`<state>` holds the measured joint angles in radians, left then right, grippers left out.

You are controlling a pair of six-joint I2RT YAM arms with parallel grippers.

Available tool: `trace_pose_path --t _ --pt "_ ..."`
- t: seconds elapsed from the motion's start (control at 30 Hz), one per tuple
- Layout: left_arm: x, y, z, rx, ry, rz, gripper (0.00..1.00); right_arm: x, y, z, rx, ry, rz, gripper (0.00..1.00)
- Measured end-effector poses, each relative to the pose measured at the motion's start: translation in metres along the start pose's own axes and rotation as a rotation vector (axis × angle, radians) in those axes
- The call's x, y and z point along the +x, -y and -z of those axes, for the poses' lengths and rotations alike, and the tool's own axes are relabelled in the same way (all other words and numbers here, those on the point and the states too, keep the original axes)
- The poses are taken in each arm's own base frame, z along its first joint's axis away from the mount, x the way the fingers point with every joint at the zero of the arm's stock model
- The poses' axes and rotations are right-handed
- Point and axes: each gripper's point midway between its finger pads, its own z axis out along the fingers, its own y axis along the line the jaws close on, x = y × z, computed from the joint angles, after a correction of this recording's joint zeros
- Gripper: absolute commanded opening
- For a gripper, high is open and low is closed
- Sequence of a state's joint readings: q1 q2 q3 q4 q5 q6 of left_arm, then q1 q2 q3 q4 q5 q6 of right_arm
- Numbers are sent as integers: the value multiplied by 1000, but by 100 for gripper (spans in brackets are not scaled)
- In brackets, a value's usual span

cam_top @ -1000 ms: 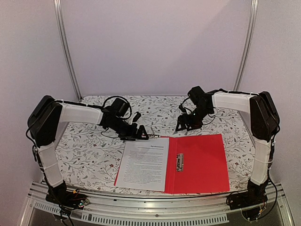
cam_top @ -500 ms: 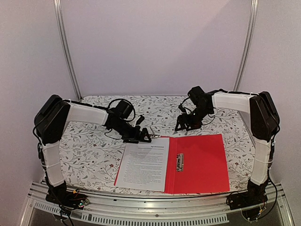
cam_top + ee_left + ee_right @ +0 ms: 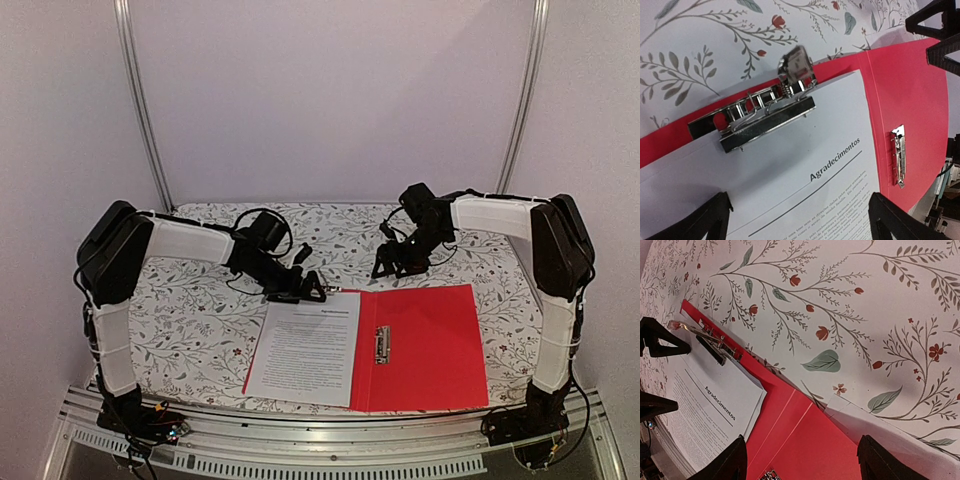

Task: Put the files into the folder
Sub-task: Adjust the file in the folder.

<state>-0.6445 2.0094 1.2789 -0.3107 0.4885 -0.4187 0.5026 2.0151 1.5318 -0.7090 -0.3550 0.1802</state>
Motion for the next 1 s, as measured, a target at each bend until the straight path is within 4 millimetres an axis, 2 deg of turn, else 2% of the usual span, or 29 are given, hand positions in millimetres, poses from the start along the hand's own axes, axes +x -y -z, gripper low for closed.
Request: trace_pose_path --t 0.27,0.47,0.77,1.0 --pt "-2 1 -5 3 -9 -3 97 1 -2 -1 -10 -4 0 75" --pt "-2 1 -5 4 -9 -4 97 7 -16 -4 -57 -23 22 73" --pt "-1 1 -6 4 -10 -8 97 28 -41 -23 -140 -72 40 71" --pt "-1 1 -6 4 -11 -8 97 33 -46 -47 -176 -98 29 71"
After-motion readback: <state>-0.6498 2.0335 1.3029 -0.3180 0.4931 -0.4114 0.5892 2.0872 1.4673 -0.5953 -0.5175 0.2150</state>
